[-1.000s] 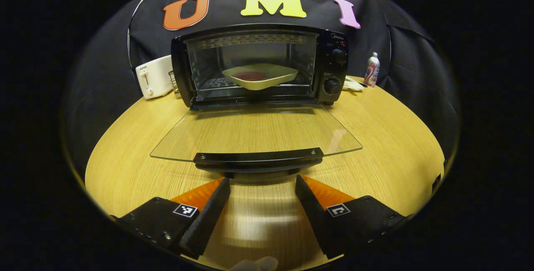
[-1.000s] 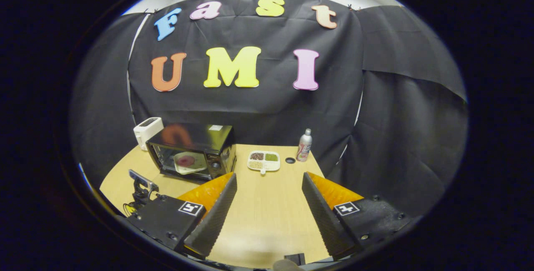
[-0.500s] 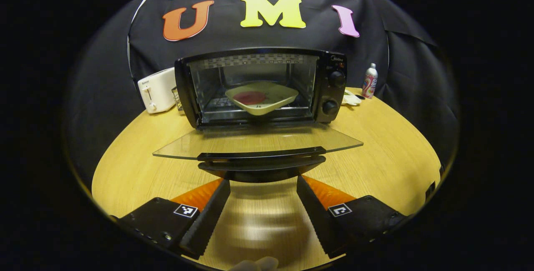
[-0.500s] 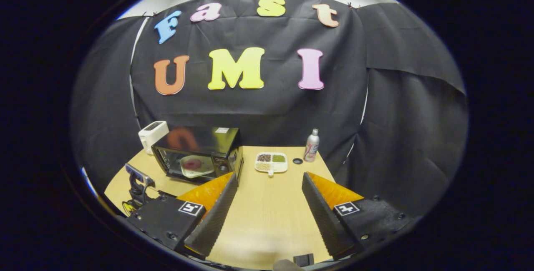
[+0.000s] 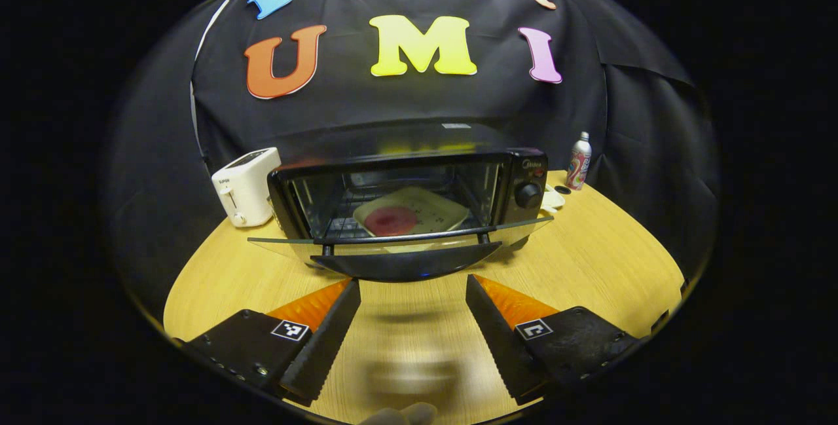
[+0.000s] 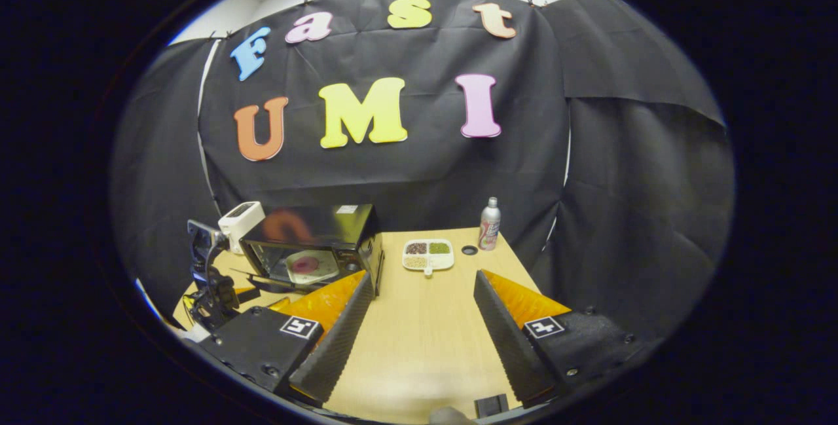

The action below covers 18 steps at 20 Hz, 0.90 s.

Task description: Open the electric oven with the left hand, put the food in, and close the electric oven.

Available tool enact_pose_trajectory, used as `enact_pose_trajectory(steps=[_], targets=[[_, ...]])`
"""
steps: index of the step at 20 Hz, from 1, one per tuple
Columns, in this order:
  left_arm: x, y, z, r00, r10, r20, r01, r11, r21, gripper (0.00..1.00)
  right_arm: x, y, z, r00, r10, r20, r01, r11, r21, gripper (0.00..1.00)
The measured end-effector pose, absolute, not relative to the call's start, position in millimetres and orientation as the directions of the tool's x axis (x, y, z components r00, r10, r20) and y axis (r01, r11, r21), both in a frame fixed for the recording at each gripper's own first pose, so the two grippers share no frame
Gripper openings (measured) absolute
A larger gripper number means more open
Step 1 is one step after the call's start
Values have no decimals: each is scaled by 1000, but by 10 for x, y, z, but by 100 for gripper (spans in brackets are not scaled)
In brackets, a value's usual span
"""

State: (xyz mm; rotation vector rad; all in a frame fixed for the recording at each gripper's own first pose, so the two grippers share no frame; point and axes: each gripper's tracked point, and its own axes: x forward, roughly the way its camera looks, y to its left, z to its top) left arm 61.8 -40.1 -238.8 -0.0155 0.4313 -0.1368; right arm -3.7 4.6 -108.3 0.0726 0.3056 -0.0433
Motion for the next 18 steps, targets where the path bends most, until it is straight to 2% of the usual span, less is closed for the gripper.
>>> enact_pose_trajectory(steps=[2, 3, 4, 5, 8, 9, 11, 12, 13, 18], targets=[[657, -388, -2322, 905, -132, -404, 130, 991, -33, 98, -48, 25, -1087, 953, -38, -301, 61, 996, 68, 99], [660, -396, -2316, 905, -137, -403, 134, 990, -34, 98, -59, 20, -1083, 954, -42, -297, 64, 996, 66, 96], [659, -396, -2322, 905, -137, -402, 135, 990, -32, 98, -61, 8, -1074, 954, -46, -295, 67, 996, 61, 99], [660, -389, -2336, 904, -135, -405, 133, 991, -34, 98, -64, 0, -1067, 954, -48, -295, 68, 996, 59, 96], [650, -394, -2339, 904, -136, -405, 131, 991, -40, 98, -63, 1, -1049, 954, -49, -295, 69, 996, 57, 99], [657, -394, -2335, 905, -135, -404, 131, 991, -38, 98, -59, 5, -1050, 955, -48, -294, 67, 996, 55, 96], [667, -396, -2341, 904, -136, -405, 131, 991, -41, 98, -64, 3, -1035, 955, -48, -294, 65, 997, 50, 99], [665, -396, -2348, 904, -135, -405, 130, 991, -39, 98, -59, 11, -1028, 955, -47, -294, 65, 997, 50, 96], [669, -394, -2344, 904, -135, -406, 129, 991, -41, 98, -58, 15, -1019, 955, -46, -293, 63, 997, 49, 99], [673, -388, -2345, 906, -130, -403, 126, 991, -36, 98, -45, 12, -1030, 954, -45, -297, 61, 997, 47, 97]])
